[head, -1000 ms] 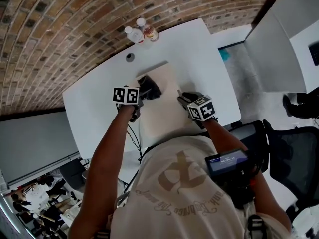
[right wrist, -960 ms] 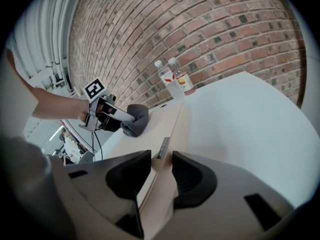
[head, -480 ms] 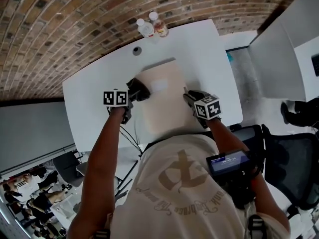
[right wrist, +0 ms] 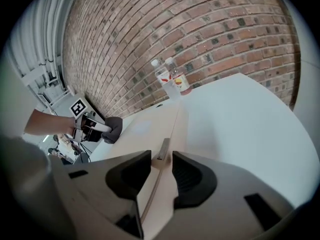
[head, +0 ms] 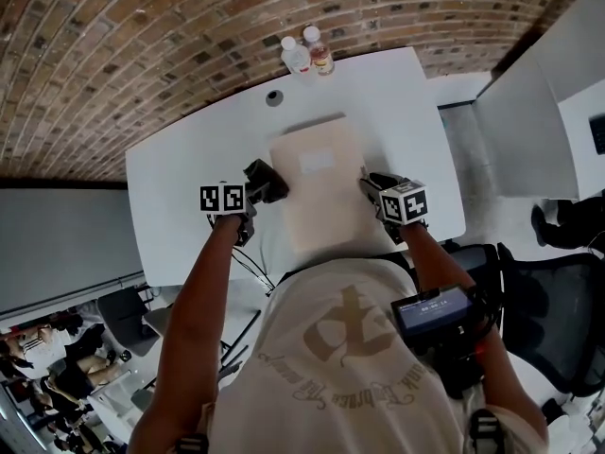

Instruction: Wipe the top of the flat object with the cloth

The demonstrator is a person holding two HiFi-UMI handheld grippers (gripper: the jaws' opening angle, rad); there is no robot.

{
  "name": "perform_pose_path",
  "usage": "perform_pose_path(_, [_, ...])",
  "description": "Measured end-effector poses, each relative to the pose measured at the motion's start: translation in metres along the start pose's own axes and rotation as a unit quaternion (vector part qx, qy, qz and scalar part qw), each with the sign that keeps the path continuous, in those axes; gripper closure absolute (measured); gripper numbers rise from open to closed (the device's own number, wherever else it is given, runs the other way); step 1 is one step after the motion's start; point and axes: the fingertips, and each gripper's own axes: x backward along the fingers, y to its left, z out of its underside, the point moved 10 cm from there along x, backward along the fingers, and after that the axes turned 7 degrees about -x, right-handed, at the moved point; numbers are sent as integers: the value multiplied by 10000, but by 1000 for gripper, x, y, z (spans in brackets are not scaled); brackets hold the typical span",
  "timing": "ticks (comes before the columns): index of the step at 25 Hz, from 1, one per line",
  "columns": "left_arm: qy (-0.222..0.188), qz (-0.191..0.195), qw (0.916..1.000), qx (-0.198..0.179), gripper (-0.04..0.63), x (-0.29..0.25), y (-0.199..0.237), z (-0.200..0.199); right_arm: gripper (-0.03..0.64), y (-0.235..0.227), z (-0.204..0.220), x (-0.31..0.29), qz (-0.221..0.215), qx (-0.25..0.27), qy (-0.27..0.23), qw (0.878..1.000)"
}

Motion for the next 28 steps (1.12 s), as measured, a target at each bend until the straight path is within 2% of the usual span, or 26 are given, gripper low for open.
perform_pose_path(6, [-299,563,9979,-95,497,-7,-39,-6,474,5,4,15,-17,-269,-217,9994])
perform_pose_path(13, [-164,1124,9923,-502,497,-53,-100,-26,474,16,32,36,56,-111,-226,9997])
perform_pose_path(18, [-129,1396,9889,-497,497,-86,-136,-44,474,19,47,39,98,-83,-187,9997])
perform_pose_path(23, [166,1710,9831,-640,497,-115,-166,-56,476,18,52,35,100,-188,-112,9997])
perform_pose_path(28, [532,1599,9826,-779,497,-137,-173,-58,480,15,52,34,22,-217,-98,9997])
